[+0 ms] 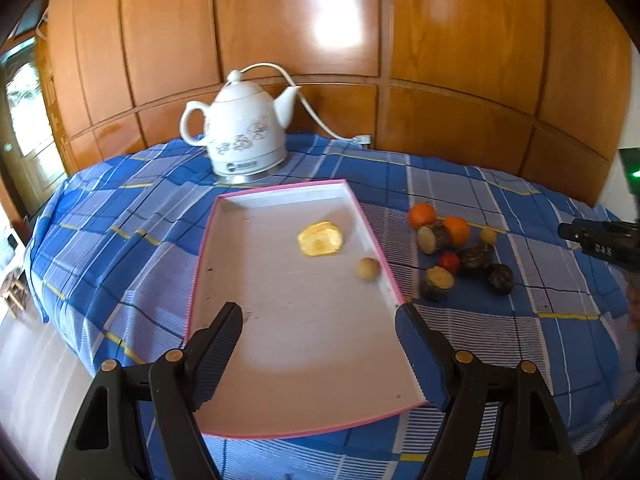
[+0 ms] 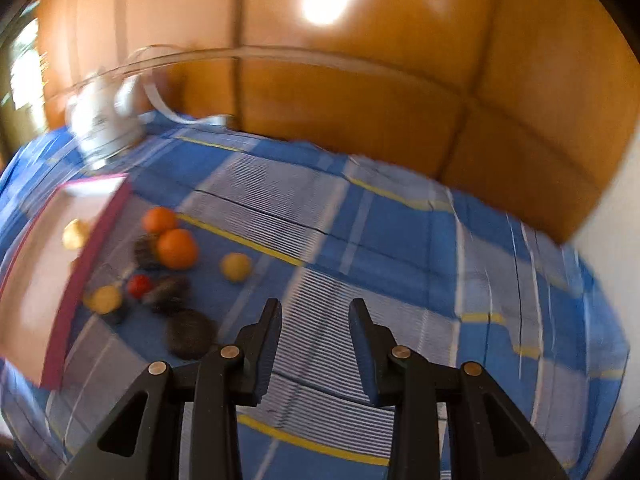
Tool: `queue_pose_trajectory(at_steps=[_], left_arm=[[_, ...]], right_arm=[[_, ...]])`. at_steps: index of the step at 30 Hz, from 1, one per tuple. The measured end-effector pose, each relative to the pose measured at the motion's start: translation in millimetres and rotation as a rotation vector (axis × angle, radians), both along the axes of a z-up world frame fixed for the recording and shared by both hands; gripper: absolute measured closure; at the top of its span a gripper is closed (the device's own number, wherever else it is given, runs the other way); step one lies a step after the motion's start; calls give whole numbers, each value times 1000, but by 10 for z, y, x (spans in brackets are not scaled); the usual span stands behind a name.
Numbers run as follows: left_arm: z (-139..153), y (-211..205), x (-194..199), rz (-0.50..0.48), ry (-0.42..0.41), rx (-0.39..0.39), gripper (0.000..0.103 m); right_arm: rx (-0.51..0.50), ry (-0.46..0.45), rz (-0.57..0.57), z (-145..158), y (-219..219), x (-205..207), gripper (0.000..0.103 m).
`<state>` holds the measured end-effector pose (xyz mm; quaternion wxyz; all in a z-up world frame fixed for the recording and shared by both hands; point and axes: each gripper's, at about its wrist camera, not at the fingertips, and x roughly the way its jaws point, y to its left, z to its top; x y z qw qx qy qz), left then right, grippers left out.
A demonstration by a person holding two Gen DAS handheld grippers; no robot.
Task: Organize fruits
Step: 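Withdraw the right gripper from the tray back toward the fruit pile, then grasp the round beige slice with the left gripper while the right approaches the dark brown tuber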
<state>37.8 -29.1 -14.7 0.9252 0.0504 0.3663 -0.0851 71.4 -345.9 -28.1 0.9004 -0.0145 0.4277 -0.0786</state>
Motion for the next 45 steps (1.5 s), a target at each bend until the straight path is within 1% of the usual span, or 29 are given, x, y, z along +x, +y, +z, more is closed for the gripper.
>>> queue_pose_trajectory(at_steps=[1,3,5,6,10,15,29,35,40,43,45], left_arm=[[-2,-48,7,-12,1,6,24],[-7,-107,12,-25,4,11,24],[-12,-175,24,-43,9,16,24],[-16,-214,30,-52,10,21,24],[-33,-318,58,-80,18,28,24],[-62,-433,105,-106,30,36,24],[-162,-617,257,-142,69,43,24],[-202,-680,408,-173,114,23,24],[-193,-725,546,-199,148,-8,29],[-194,-753,650,-214,173,-20,39],[-197,-783,709,-233,189,-21,50]], right_arm=[[39,25,-53,-49,-123,20,68],[109,40,-107,-67,-277,27,68],[167,39,-133,-63,-365,20,68],[177,42,-144,-65,-382,17,68],[194,57,-151,-82,-377,36,68],[186,66,-143,-97,-337,54,68],[181,96,-126,-138,-294,81,68],[189,100,-122,-145,-279,86,68],[197,100,-108,-137,-239,90,68],[199,102,-96,-134,-206,89,68],[202,100,-89,-128,-195,91,68]])
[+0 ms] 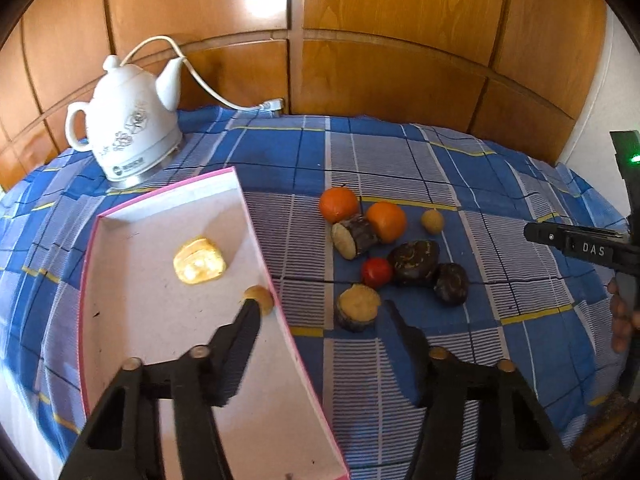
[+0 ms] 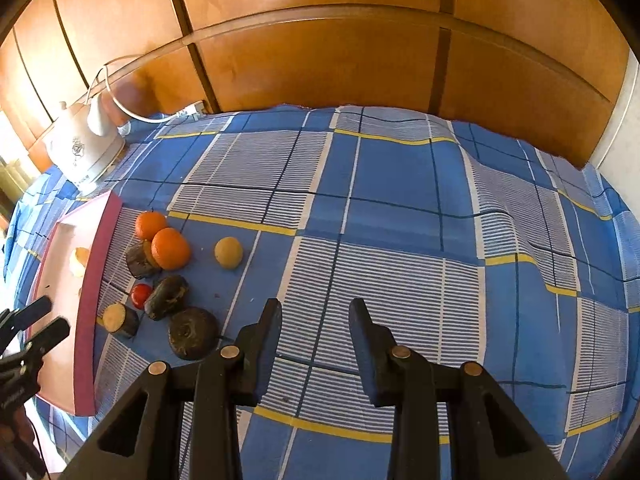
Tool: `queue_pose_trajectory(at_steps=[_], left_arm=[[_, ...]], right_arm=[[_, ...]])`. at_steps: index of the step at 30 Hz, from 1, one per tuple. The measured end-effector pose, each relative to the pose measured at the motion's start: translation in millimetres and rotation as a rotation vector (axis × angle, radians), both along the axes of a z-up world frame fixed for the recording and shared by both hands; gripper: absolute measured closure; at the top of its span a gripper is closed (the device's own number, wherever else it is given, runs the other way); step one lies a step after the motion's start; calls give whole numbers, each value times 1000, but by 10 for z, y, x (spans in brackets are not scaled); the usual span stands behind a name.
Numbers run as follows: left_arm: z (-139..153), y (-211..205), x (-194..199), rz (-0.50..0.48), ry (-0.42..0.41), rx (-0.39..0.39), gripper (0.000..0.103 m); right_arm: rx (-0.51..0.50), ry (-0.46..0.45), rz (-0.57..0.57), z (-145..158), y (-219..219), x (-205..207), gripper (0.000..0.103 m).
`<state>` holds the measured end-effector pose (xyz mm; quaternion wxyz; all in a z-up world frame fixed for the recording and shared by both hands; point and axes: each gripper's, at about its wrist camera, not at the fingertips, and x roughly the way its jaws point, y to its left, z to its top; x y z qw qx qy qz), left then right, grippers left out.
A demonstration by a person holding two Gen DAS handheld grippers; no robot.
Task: Organize fruits
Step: 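Grasp the round beige slice with the left gripper while the right approaches the dark brown tuber, then carry the beige slice into the tray and release it with the left while the right grasps the dark tuber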
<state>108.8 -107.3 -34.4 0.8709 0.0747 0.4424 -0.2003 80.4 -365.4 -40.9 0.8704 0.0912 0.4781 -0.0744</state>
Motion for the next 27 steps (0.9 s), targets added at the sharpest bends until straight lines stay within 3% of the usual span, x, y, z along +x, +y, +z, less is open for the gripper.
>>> queue_pose_trajectory(at_steps=[3,10,19,20,22,27], left_arm=[[-21,-89,42,-64,17,14,56],[-140,-395,46,-269,26,118,56],[-536,-693,273,-348,108,251,56],[-584,-710,297,-346,124,263,59],[-622,-704,313,-337,125,255,69],[-463,-601,173,-301,94,144,70]], right_arm=[[3,1,3,3,3,2,68],[8,12,12,-16,8,14,68],[15,16,7,-51,-4,26,68],[16,17,8,-54,-14,32,68],[18,19,10,-65,-21,43,68],[34,26,28,-95,0,57,68]])
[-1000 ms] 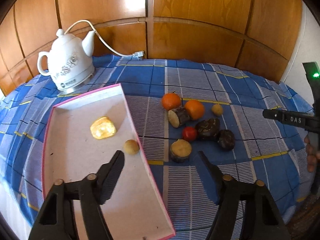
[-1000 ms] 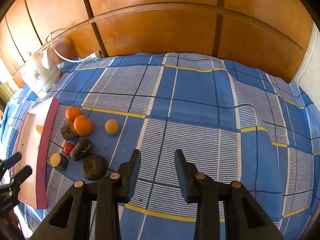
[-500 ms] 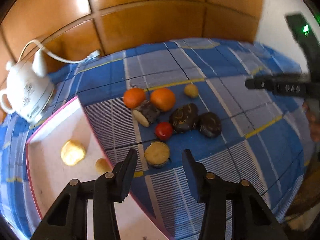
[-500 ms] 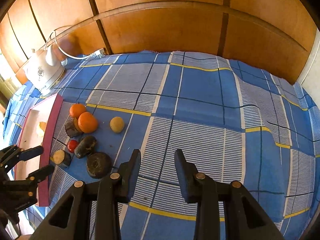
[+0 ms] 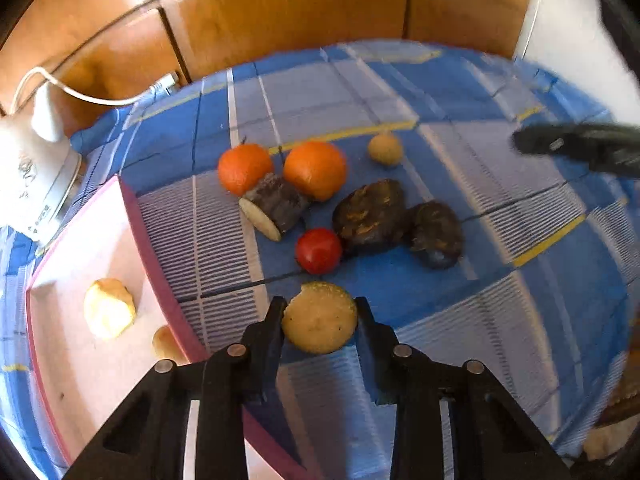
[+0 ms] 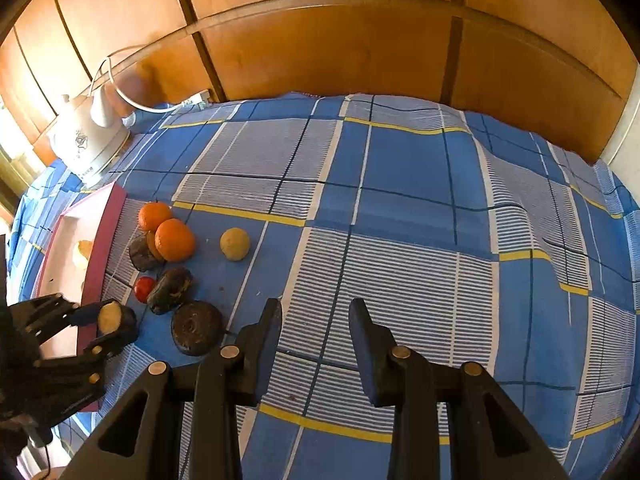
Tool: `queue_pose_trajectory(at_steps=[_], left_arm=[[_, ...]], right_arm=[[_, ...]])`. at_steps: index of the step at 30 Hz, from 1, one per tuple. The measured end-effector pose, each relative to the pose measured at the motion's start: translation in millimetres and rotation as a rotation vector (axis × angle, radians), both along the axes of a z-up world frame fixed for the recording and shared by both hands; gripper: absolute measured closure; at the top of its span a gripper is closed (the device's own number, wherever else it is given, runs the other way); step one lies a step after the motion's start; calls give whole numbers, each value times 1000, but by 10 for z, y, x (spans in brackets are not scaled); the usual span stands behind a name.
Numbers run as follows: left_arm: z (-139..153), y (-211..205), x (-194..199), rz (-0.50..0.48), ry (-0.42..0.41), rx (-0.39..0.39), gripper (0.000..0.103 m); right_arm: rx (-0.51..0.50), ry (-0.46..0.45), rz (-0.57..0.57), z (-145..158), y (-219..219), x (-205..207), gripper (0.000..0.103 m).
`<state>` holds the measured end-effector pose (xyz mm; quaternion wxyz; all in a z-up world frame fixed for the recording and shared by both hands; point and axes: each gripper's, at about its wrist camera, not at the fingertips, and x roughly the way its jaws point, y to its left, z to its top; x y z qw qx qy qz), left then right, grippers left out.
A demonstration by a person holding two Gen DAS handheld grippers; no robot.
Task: Organize fruits
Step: 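Carry the beige slice into the tray and release it with the left while the right grasps the dark tuber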
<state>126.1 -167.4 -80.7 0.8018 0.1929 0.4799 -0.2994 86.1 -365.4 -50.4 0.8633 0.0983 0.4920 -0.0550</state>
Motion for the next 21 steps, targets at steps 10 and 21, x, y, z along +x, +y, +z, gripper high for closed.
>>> queue_pose_trajectory(at_steps=[10,21], left_arm=[[-67,-42,-844,-3,-27,-124,70],[-193,-59,-890,40,-32,-137,69]], right_arm=[[140,1,188,-84,302,67,68],[16,22,359,-341,818,254,44]])
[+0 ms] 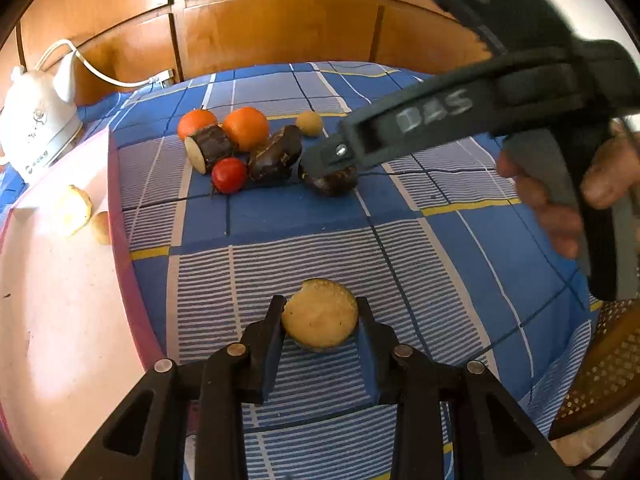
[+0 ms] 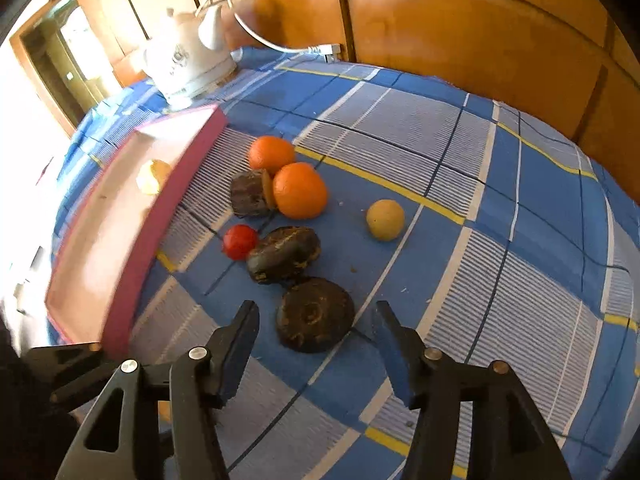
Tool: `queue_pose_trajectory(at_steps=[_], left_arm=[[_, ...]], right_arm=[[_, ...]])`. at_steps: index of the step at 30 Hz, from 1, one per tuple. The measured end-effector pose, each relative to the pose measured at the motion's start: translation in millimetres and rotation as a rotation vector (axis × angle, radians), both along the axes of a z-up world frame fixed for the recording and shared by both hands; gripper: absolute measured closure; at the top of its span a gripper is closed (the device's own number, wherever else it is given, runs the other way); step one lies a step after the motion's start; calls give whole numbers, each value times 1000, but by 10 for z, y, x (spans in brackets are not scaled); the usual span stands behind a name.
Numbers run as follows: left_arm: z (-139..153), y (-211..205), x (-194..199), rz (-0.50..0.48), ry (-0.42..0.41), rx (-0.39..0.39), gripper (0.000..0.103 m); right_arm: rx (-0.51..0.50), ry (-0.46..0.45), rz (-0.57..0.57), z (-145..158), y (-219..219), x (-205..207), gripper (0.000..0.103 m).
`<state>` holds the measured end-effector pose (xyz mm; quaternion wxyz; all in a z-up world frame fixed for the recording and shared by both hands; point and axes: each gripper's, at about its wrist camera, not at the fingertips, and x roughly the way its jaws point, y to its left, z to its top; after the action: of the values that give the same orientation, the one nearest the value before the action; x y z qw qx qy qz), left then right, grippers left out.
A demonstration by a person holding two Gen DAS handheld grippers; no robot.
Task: Organize fruits
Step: 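Carry the beige slice into the tray and release it with the left while the right grasps the dark tuber, then withdraw the open left gripper from the tray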
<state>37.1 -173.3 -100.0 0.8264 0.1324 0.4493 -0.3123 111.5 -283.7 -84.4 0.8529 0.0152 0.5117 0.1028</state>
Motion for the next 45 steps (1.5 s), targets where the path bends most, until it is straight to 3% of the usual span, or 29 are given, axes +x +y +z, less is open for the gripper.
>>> queue_pose_trajectory(at_steps=[7,9,10,13,17,21,27,38,42,45], left_arm=[[70,93,-8,8,20,-24,70],[162,172,13,19,23,-55,70],[231,229,28,29,30,-81,70],[512,460,102,72,25,-177,70],[772,907,367,220,-14,-216,69],[775,1444,835,419,-13,-188,69],[583,1844,1431,570,-6,-109,69],[332,1810,1824,609,-5,-25,69],[344,1825,1776,619,-16,-37,51],[406,1868,1659,648,-24,-39,49]], right_arm=[[-32,25,43,-147,104,70,45],[-54,30,51,-176,125,69,56],[-63,28,54,-174,134,58,56],[-100,34,48,-155,142,31,56],[-103,53,55,-116,152,-5,56],[-117,86,74,-156,189,-33,56],[-114,85,77,-164,169,-30,56],[-130,78,93,-170,195,-24,56],[-130,80,96,-174,198,-22,56],[-136,81,101,-183,209,-10,56]])
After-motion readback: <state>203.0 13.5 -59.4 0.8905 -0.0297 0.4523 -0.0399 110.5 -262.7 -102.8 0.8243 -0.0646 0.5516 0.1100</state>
